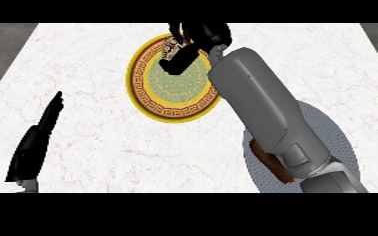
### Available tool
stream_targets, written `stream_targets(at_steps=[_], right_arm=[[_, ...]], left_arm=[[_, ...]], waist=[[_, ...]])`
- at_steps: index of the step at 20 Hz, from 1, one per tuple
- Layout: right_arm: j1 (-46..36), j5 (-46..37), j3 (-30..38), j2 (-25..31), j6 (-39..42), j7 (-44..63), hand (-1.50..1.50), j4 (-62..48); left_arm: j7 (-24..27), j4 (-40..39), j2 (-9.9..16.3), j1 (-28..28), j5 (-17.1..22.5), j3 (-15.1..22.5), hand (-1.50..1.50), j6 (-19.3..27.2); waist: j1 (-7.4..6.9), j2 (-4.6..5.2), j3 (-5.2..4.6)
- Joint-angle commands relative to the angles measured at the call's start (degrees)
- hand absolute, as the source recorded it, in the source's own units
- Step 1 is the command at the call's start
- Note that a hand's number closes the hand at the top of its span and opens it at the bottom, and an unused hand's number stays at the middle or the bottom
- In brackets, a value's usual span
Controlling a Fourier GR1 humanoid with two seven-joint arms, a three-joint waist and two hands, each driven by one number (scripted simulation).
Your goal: Pick the cupcake from the placemat and place it in the plate
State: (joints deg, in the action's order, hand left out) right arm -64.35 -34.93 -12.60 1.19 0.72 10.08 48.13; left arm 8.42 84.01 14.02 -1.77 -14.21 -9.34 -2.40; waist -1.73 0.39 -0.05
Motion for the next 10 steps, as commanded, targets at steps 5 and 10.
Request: stream_targets(at_steps=[5, 10], right_arm=[[-4.2, 11.5, -4.5, -1.2, -2.4, -3.7, 1.50, -14.2], [-3.0, 17.7, -8.2, -1.2, -12.3, 1.9, -1.50, -18.9]], left_arm=[[-1.4, 0.1, -0.3, 2.2, -1.1, 1.3, 0.00, -0.5], [-1.8, -0.1, -0.6, 4.2, -1.2, 1.7, 0.00, -0.5]], waist=[[-1.73, 0.38, 0.01], [-2.84, 0.62, -0.01]])
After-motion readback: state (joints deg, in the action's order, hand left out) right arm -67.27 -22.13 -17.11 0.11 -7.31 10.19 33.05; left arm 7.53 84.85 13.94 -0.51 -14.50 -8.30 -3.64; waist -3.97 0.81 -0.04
